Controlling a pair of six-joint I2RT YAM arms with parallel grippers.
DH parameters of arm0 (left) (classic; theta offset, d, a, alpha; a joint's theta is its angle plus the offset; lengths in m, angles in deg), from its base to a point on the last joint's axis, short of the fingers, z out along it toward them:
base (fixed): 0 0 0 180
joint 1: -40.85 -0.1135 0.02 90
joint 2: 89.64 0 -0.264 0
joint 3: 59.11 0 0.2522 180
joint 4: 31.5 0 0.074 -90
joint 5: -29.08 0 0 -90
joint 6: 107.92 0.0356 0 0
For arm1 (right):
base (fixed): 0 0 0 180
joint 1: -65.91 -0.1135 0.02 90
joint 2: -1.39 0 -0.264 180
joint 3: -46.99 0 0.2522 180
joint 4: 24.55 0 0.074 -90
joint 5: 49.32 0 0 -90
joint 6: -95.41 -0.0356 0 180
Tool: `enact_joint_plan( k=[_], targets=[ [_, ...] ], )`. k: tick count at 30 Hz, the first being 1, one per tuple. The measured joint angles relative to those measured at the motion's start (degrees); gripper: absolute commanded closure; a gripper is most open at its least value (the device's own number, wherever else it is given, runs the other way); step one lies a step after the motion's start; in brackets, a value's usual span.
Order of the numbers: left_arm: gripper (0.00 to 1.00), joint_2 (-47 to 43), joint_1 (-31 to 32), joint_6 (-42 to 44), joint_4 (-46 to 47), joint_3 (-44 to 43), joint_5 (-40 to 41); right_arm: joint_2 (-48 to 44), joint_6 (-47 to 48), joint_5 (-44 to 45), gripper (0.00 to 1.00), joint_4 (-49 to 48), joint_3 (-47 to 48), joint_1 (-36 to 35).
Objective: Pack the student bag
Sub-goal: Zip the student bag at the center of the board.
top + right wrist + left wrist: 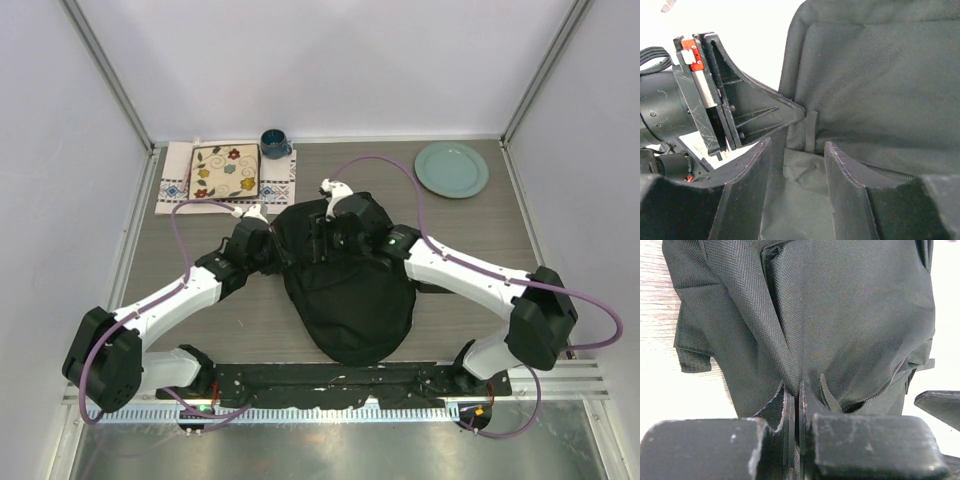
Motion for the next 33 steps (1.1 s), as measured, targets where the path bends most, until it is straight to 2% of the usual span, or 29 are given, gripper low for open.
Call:
enact_joint_plan(
  k=[11, 24, 33],
  targets=[
    [1.0, 0.0, -0.28, 0.7, 0.17, -0.02, -1.05, 8.44, 5.51, 3.28, 0.52, 2.4, 4.59, -3.3],
    [1.0, 0.0, -0.66, 0.81, 0.26, -0.02, -1.88, 12.13, 7.87, 5.53, 0.52, 4.61, 6.67, -5.22],
    [1.0, 0.0, -0.74, 0.81, 0.33, -0.04, -2.05, 13.75, 9.94, 11.37, 0.54, 7.58, 9.03, -8.15]
  ],
)
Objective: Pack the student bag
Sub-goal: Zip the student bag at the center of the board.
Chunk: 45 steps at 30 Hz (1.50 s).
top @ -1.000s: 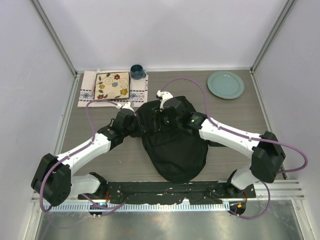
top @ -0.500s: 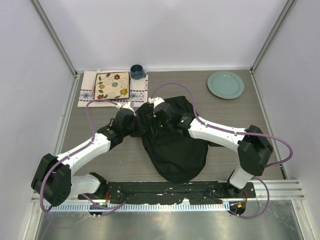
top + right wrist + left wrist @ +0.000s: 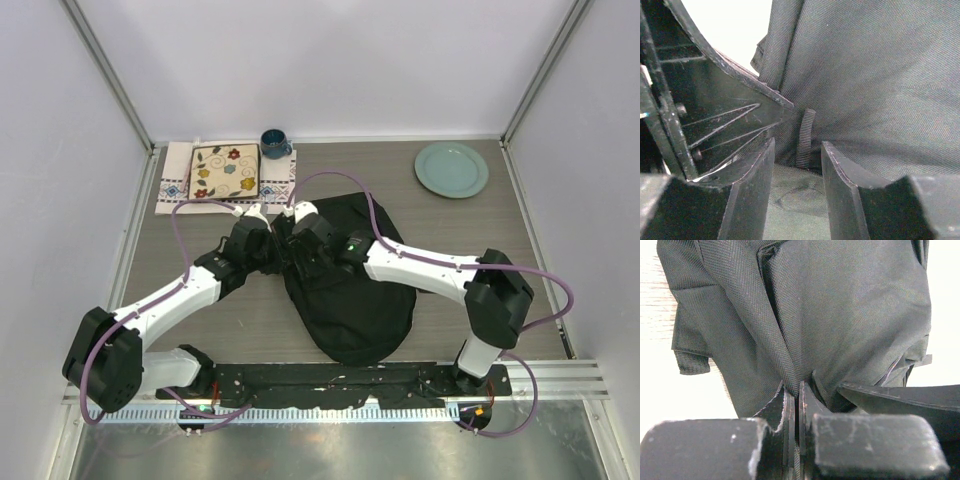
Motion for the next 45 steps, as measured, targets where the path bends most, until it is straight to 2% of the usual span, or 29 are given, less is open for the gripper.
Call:
enact_joint_plan(
  k=[2, 8, 14, 21, 31, 42, 44, 45],
  targets=[
    [1.0, 0.0, -0.02, 0.0, 0.0, 0.02, 0.0, 1.14, 0.61, 1.84, 0.56, 1.07, 0.92, -0.9],
    [1.0, 0.07, -0.07, 0.09, -0.04, 0.02, -0.02, 4.48, 0.98, 6.43, 0.69, 3.17, 3.15, -2.08],
    [1.0, 0.09, -0.17, 0.13, -0.02, 0.02, -0.28, 5.68, 0.74, 9.07, 0.99, 4.42, 3.56, -2.19],
    [1.0, 0.09, -0.33, 0.33, -0.02, 0.02, -0.5, 4.98, -0.39, 10.84, 0.99, 3.32, 2.54, -2.21],
    [1.0, 0.04, -0.33, 1.84, -0.04, 0.02, -0.52, -3.82, -4.61, 16.85, 0.99, -1.2, -3.67, -2.1],
    [1.0, -0.5, -0.59, 2.36, 0.07, 0.02, -1.14, -7.19, -8.52, 18.03, 0.99, -3.45, -8.11, 0.92],
    [0.88, -0.92, -0.81, 2.34, 0.11, 0.09, -1.44, -8.11, -8.68, 17.44, 0.99, -3.8, -9.01, 2.03],
    [0.72, -1.07, -0.96, 2.36, 0.15, 0.13, -1.73, -8.59, -8.68, 17.09, 0.99, -3.93, -9.4, 2.56]
  ],
)
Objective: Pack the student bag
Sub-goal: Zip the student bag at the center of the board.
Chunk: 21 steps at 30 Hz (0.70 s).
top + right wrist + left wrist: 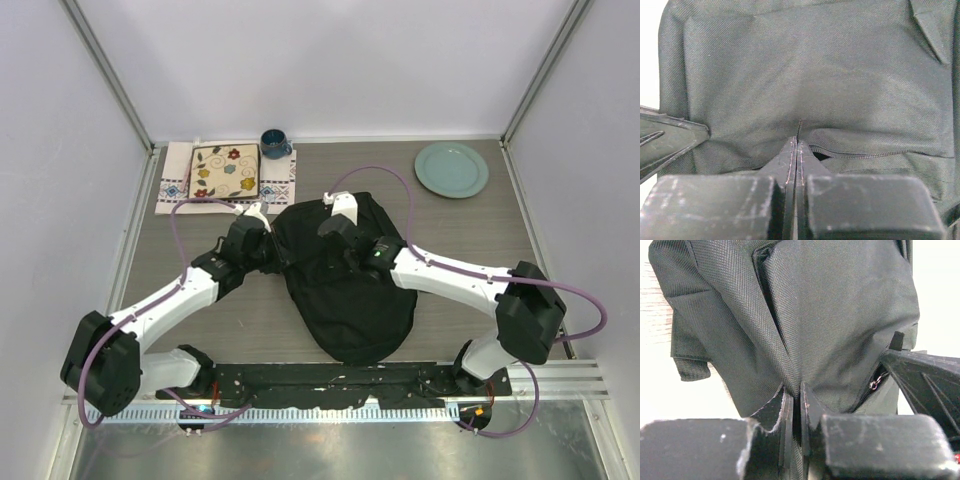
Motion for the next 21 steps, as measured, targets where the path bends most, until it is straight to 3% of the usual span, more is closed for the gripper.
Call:
enact_joint_plan(
  k=[3, 6, 15, 21],
  targets=[
    [0.4, -0.35, -0.66, -0.26, -0.07, 0.17, -1.73, -0.85, 0.07, -1.7, 0.99, -0.33, -0.63, 1.03],
    [0.3, -1.68, -0.98, -2.51, 1.29, 1.44, -5.27, -0.94, 0.02, -3.56, 0.99, -1.27, -1.07, 1.46],
    [0.27, -7.3, -0.98, -15.72, 11.06, 11.04, -10.67, -0.94, -0.42, -5.64, 0.99, -2.86, -2.69, 1.77],
    [0.32, -6.23, 2.05, -20.17, 13.7, 13.46, -10.1, -0.94, -0.42, -6.12, 0.99, -3.37, -3.39, 1.79]
  ],
)
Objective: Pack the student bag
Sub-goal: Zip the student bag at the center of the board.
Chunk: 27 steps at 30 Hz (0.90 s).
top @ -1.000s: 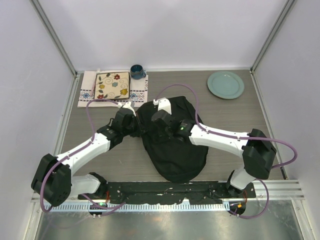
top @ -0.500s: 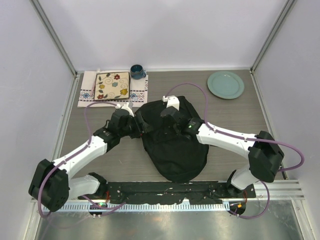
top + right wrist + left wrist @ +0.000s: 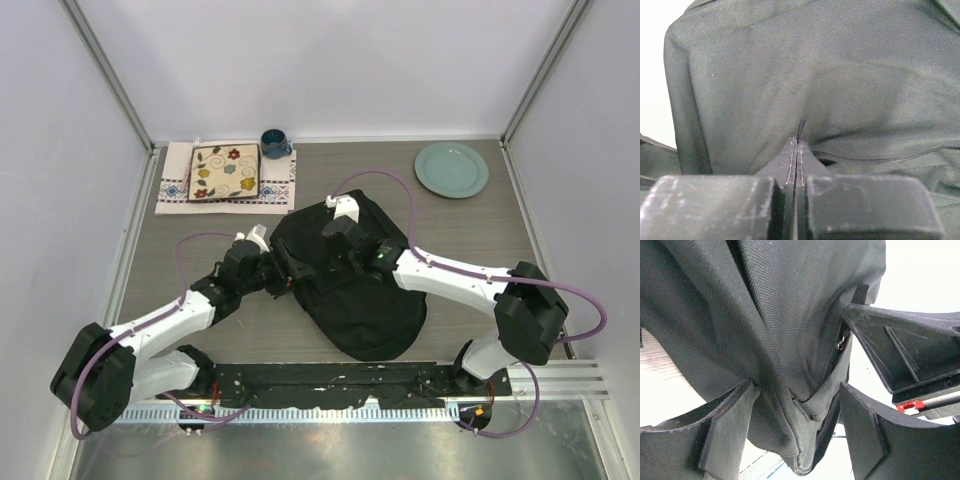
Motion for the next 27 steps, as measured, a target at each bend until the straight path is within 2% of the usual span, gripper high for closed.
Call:
enact_joint_plan(
  k=[4, 5, 7, 8, 9, 13, 18, 27],
  targets=[
    [0.56, 2.69, 2.71, -1.31, 2.29, 0.0, 0.63, -0.11, -0.02, -0.26, 0.99, -0.37, -0.68, 0.0],
    [0.68, 3.41, 3.02, -1.77, 2.62, 0.0, 0.7, -0.17, -0.02, -0.31, 0.99, -0.37, -0.83, 0.0],
    [0.82, 5.09, 3.61, -2.1, 3.34, -0.09, 0.79, -0.44, -0.02, -0.35, 0.99, -0.39, -1.38, 0.0],
    [0.95, 5.86, 3.85, -2.19, 3.78, -0.22, 0.76, -0.55, -0.04, -0.37, 0.99, -0.42, -1.66, 0.0],
    [1.0, 6.49, 4.02, -2.32, 4.22, -0.39, 0.76, -0.61, -0.07, -0.39, 0.99, -0.42, -1.86, 0.0],
    [1.0, 7.65, 4.24, -1.62, 3.13, -1.6, 1.2, -1.55, -0.07, -0.07, 0.99, -0.46, -2.78, 0.0],
    [1.0, 7.23, 2.4, 2.25, -3.69, -5.07, 1.9, -3.43, 0.09, 1.18, 0.99, -0.13, -3.08, 0.92],
    [1.0, 1.36, -13.9, 10.6, -14.19, -5.66, -3.32, -6.67, -0.35, 0.74, 0.99, -1.09, -4.28, 7.93]
  ],
)
